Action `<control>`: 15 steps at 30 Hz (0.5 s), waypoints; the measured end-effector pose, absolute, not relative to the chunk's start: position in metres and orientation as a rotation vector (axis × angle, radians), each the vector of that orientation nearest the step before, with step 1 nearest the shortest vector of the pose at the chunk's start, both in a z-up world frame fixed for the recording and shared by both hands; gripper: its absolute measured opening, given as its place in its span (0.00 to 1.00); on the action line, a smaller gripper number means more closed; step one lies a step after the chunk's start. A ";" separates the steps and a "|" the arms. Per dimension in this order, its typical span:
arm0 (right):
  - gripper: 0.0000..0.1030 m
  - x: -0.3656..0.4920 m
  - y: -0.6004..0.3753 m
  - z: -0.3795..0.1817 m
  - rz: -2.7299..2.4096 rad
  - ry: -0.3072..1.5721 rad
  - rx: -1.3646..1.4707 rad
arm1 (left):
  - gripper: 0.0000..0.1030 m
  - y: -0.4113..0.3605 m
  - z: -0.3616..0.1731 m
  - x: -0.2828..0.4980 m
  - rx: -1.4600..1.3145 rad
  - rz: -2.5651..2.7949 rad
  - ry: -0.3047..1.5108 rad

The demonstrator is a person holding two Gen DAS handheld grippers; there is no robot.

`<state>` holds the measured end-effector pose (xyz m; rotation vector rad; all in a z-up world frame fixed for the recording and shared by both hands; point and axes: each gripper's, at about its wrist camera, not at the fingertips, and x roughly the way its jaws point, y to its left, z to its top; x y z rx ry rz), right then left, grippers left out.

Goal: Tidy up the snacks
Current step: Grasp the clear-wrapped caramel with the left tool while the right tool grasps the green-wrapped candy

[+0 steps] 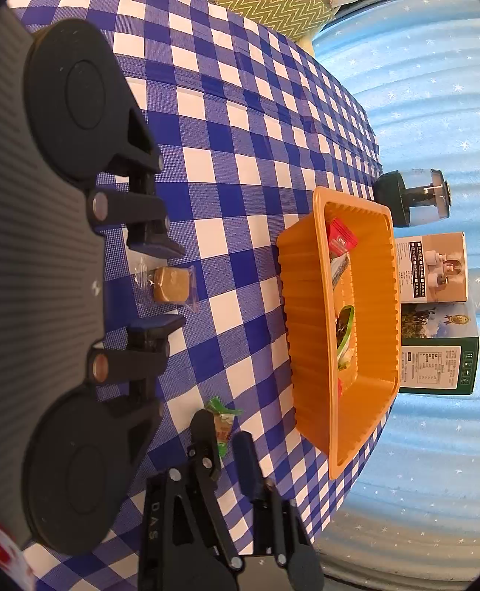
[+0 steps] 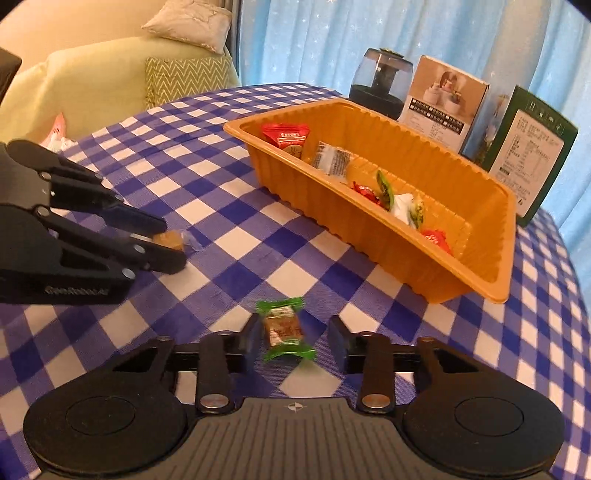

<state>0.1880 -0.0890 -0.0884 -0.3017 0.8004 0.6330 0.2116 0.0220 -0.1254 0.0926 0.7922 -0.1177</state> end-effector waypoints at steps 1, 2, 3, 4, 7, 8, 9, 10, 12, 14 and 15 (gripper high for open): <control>0.30 0.188 -0.089 -0.088 0.633 0.804 -0.295 | 0.30 0.022 -0.125 0.212 0.092 -0.118 0.792; 0.27 0.188 -0.089 -0.088 0.636 0.806 -0.288 | 0.31 0.022 -0.125 0.211 0.092 -0.119 0.792; 0.23 0.188 -0.089 -0.088 0.641 0.812 -0.275 | 0.32 0.021 -0.126 0.211 0.092 -0.118 0.792; 0.23 0.188 -0.089 -0.088 0.640 0.815 -0.262 | 0.32 0.022 -0.126 0.211 0.092 -0.119 0.792; 0.20 0.188 -0.091 -0.086 0.631 0.825 -0.210 | 0.32 0.021 -0.126 0.211 0.089 -0.121 0.793; 0.20 0.188 -0.092 -0.084 0.626 0.822 -0.188 | 0.32 0.021 -0.126 0.212 0.089 -0.122 0.792; 0.20 0.188 -0.093 -0.082 0.618 0.816 -0.169 | 0.32 0.021 -0.126 0.212 0.089 -0.123 0.792; 0.20 0.187 -0.093 -0.080 0.609 0.810 -0.157 | 0.32 0.021 -0.126 0.212 0.090 -0.125 0.791; 0.20 0.186 -0.095 -0.076 0.592 0.801 -0.140 | 0.32 0.021 -0.126 0.212 0.094 -0.129 0.790; 0.20 0.185 -0.096 -0.073 0.584 0.794 -0.128 | 0.32 0.022 -0.126 0.213 0.094 -0.132 0.792; 0.20 0.184 -0.097 -0.072 0.579 0.790 -0.126 | 0.32 0.022 -0.126 0.213 0.090 -0.133 0.793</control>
